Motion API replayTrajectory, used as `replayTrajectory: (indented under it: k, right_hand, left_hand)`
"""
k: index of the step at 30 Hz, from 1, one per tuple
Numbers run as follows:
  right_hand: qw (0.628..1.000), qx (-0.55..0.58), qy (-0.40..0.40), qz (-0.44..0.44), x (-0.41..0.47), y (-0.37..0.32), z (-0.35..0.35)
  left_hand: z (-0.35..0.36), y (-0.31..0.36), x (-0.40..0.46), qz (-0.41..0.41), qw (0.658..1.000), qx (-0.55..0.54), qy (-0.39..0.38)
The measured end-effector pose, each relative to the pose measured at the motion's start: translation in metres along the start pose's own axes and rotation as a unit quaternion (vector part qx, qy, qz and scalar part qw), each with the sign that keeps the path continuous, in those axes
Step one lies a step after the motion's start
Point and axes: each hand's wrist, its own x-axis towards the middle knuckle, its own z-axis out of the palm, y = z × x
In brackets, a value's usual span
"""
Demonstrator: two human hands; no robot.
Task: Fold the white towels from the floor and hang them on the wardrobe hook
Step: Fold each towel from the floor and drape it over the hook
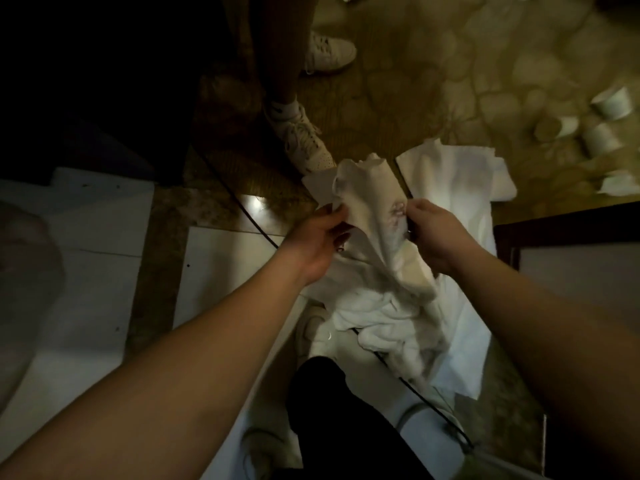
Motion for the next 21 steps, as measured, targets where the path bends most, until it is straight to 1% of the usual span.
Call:
replayTrajectory:
  k: [3, 5, 9, 11, 14, 18, 21]
  right_hand:
    - [0.999, 0.049, -0.016, -0.004, -0.046, -0.029, 0.005]
    - [0.996, 0.079, -0.03, -0.011, -0.081, -0.048, 0.011]
    - [0.995, 0.075, -0.046, -0.056, -0.159, -0.086, 0.021]
    - [0.995, 0.036, -0.033, -0.091, -0.198, -0.101, 0.024]
    - [0.982, -0.038, -0.001, -0.183, -0.271, -0.124, 0.024]
    - [0.941, -0.141, -0.012, -0.307, -0.375, -0.149, 0.025]
    - [0.902, -0.221, -0.034, -0.37, -0.437, -0.158, 0.027]
  left_hand:
    - [0.02, 0.021, -0.061, 0.024, 0.999, -0.023, -0.024]
    - [0.031, 0.03, -0.104, 0.037, 0.998, -0.014, -0.049]
    - [0.052, 0.044, -0.19, 0.062, 0.995, -0.012, -0.076]
    - [0.062, 0.047, -0.23, 0.077, 0.994, -0.008, -0.083]
    - [0.079, 0.049, -0.293, 0.096, 0.992, 0.003, -0.088]
    - [0.102, 0.051, -0.376, 0.131, 0.988, 0.006, -0.076]
    - [0.119, 0.051, -0.432, 0.162, 0.985, 0.01, -0.062]
